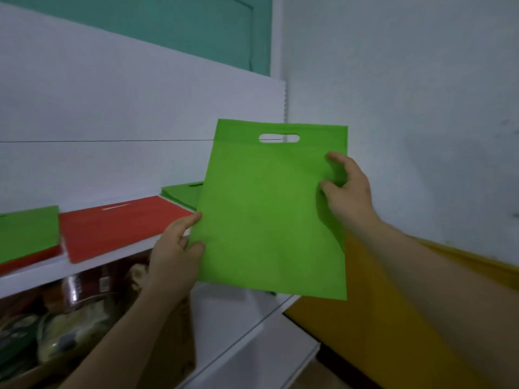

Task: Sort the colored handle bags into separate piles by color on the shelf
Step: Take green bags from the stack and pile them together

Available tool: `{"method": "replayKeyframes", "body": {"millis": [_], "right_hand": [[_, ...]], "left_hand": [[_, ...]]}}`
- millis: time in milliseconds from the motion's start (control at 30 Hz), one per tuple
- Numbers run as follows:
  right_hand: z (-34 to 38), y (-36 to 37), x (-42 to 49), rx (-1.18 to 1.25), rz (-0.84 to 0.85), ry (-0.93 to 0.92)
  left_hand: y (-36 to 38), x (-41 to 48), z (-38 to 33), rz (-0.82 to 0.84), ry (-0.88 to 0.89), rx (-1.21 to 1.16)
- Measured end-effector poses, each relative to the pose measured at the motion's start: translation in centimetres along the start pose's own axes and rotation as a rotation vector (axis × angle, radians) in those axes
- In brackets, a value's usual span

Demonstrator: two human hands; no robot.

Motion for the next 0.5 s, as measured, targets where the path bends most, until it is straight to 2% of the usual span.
{"method": "replayKeyframes", "body": {"millis": [233,500], "right_hand": [[-4.6,-5.6,3.0,-0.052,-0.067,0.035],[-9.1,-0.1,8.0,-0.005,-0.043,0.077]], "left_hand": [[8.6,1.3,-0.8,0.168,-0.095,-0.105],[10.4,8.0,2.4,0.222,-0.127,-0.048]]}}
Point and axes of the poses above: each hand's wrist, its own x-axis towards the middle knuckle, its own y-axis out of the palm, z = x × y, the point moved 4 cm from there along x, towards the middle knuckle
